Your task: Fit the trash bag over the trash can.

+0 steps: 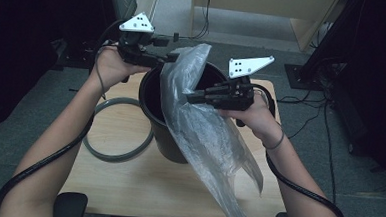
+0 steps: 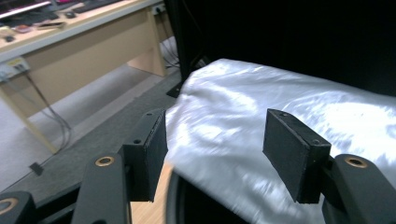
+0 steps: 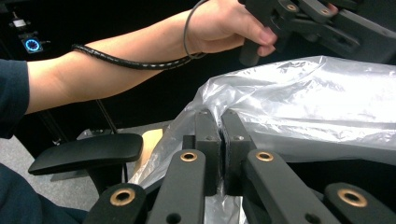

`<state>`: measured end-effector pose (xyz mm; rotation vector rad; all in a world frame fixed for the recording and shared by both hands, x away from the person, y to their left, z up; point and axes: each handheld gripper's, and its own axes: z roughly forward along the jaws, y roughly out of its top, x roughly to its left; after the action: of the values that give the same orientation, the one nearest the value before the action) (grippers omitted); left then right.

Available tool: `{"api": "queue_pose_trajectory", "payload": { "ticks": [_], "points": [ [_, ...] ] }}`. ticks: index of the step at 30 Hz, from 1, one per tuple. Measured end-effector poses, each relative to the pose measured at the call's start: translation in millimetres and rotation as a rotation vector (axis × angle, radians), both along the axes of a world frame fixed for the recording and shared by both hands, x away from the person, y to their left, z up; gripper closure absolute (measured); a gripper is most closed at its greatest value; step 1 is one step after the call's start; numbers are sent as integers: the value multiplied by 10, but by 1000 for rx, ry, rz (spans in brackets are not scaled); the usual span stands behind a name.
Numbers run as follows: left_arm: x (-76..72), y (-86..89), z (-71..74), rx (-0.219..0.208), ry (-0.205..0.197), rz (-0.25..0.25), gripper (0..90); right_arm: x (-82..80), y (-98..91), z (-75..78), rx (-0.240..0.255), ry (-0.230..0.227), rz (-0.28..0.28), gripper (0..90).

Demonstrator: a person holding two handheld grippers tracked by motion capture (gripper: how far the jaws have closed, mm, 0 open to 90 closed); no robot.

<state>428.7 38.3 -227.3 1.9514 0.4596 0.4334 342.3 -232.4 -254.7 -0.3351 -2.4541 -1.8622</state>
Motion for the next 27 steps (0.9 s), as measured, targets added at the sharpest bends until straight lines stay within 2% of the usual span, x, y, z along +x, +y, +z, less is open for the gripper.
{"api": "queue_pose_trajectory", "payload": {
  "ticks": [8,12,15,18,21,27],
  "points": [
    [-33,-220,-82,8,13,-56,395,6,23,22,4,-8,8,889],
    [-94,-287,-131,40,5,-90,399,-4,35,57,8,-17,9,889],
    [-137,-301,-165,58,3,-109,403,-4,31,82,11,-25,7,889],
    [-164,-289,-165,46,4,-114,408,-2,25,108,15,-32,4,888],
    [-195,-287,-164,56,5,-126,412,4,17,140,21,-39,-2,888],
    [-266,-282,-126,65,16,-144,423,24,14,279,33,-60,-18,887]
  ]
}}
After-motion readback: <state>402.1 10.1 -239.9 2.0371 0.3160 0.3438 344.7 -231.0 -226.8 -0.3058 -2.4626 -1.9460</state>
